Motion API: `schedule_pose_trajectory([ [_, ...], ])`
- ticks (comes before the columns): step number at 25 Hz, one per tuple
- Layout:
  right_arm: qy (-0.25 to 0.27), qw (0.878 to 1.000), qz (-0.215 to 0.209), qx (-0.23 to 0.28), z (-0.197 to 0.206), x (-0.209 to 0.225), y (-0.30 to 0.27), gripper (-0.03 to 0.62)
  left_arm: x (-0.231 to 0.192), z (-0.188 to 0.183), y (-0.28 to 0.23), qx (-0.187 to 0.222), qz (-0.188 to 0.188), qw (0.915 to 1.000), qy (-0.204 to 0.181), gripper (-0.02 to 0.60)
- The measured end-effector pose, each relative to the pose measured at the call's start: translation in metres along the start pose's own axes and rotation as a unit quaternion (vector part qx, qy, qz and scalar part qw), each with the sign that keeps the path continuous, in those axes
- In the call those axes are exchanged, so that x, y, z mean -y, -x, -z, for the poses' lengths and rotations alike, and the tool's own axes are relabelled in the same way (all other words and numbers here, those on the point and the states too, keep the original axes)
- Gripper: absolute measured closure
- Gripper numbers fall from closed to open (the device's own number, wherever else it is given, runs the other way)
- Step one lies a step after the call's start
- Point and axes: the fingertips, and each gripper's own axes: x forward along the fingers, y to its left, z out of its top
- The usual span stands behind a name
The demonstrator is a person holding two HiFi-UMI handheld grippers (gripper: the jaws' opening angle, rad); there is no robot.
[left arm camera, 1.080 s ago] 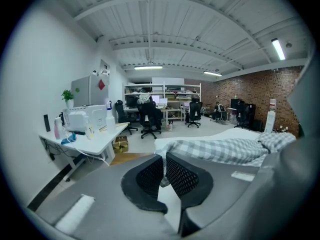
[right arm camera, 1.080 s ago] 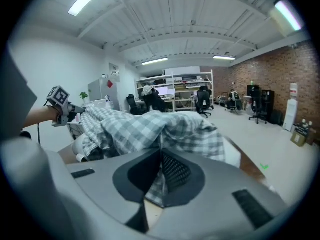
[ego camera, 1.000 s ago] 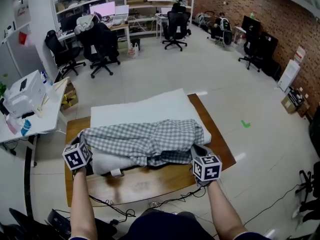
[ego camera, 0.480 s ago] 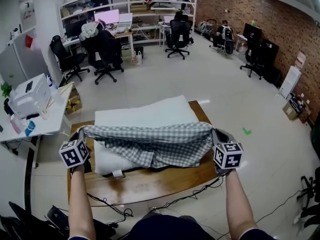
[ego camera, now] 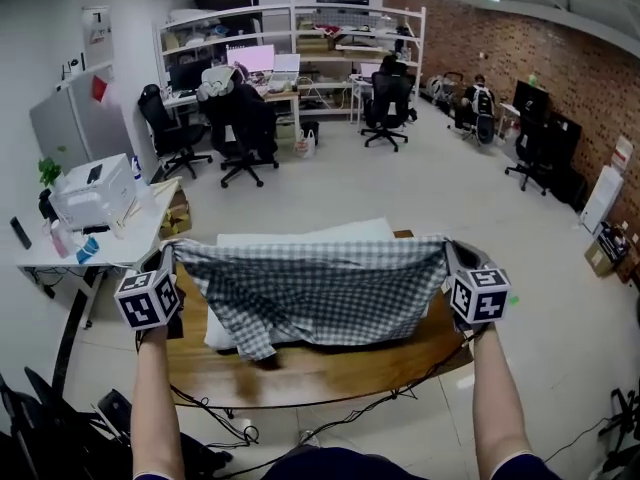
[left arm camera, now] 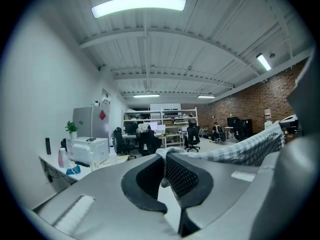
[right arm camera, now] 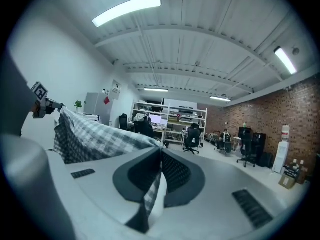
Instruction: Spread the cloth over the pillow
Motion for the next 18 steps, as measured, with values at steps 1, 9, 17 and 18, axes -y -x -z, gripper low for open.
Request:
schedule_pose_trajectory([
  [1,0.003,1.000,-0.002,0.007,-0.009,0.003,0.001,0.571,0.001,-0.008,0.007,0.007,-0.001,1.0000,-0.001,0.572],
  [9,0.027,0.998,-0.013,0.057,-0.074,0.010,0.006,0.571,-0.003,-0.068,0.061,0.065,-0.018,0.9977,-0.013,0.572],
  [17,0.037,0.996,-0.018,0.083,-0.107,0.016,0.021,0.570,0.001,-0.101,0.100,0.093,-0.029,0.9950,-0.022,0.572],
  [18,0.038,0.996,-0.019,0.084,-0.107,0.016,0.022,0.569,0.001,-0.101,0.101,0.093,-0.031,0.9950,-0.023,0.572],
])
